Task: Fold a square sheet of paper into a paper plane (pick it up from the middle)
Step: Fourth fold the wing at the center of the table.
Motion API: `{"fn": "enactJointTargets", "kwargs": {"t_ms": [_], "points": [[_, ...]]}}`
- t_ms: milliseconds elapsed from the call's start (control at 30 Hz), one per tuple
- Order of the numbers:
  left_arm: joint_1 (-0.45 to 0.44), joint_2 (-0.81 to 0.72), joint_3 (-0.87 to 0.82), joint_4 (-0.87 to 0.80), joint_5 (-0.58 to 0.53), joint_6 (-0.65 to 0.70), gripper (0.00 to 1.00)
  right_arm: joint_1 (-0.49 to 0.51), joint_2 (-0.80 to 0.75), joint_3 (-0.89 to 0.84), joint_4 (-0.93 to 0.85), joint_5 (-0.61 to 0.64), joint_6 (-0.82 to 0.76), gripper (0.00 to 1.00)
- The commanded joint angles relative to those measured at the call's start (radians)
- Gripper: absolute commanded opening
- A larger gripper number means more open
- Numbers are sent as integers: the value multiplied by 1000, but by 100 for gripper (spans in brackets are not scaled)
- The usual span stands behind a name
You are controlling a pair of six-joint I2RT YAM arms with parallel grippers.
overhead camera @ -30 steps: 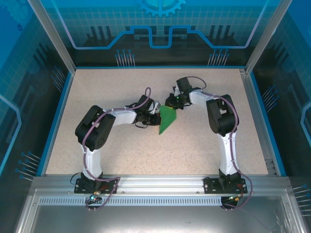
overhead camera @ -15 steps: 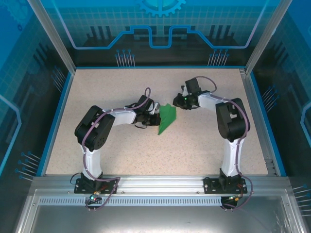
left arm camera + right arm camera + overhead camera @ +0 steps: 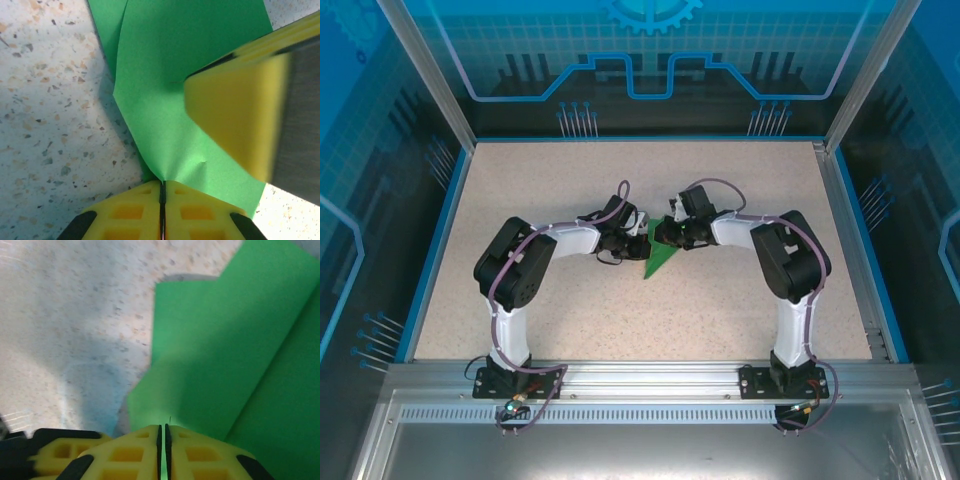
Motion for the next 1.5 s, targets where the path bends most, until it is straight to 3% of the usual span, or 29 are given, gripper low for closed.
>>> {"fn": "enactJointTargets", "kwargs": {"t_ms": [0,367,700,933,1467], "points": [[5,34,-29,-166,-14,14,11,5,43,27,-1,-14,1,12],[5,-26,-3,-177,30,-13,25,6,60,10,-49,-5,-31,11],[2,-151,55,-290,-27,-28,39,5,52,7,-64,-25,-55,8],[-49,-183,83,-319,-3,-36,37,6,53,4,-60,-49,-66,7],[-102,-28,132,-295,17,2,21,-1,46,-8,-59,-75,-79,6]]}}
